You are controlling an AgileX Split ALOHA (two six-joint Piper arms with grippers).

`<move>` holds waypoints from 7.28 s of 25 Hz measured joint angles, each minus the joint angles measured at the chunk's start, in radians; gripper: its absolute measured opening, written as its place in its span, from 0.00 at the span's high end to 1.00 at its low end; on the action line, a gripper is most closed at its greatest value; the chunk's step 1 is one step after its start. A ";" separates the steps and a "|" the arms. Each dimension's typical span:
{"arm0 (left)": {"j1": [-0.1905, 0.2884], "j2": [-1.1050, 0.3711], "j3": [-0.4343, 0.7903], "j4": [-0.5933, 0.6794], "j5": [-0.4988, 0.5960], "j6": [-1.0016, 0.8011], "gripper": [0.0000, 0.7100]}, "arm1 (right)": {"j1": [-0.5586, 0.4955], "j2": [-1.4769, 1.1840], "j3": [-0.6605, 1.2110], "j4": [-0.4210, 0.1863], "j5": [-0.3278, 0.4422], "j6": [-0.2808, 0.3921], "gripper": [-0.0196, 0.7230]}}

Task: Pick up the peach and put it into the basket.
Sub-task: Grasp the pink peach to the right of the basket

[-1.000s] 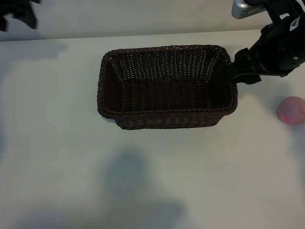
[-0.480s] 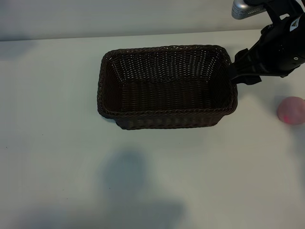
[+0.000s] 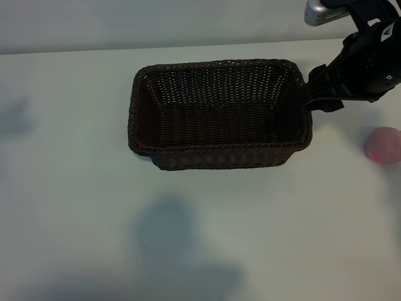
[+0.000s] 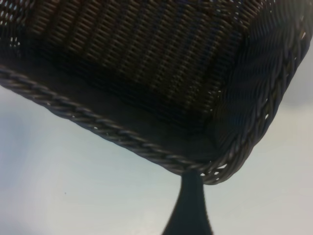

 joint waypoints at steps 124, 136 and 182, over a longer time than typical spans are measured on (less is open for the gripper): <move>-0.106 -0.934 0.970 0.255 -0.054 -0.154 0.24 | 0.000 0.000 0.000 -0.031 0.004 -0.002 0.18; -0.106 -0.934 0.991 0.256 -0.074 -0.154 0.24 | 0.000 0.000 0.000 -0.033 0.008 -0.002 0.18; -0.169 -0.934 0.991 0.256 -0.075 -0.155 0.24 | -0.267 0.253 0.000 -0.230 -0.009 0.209 0.23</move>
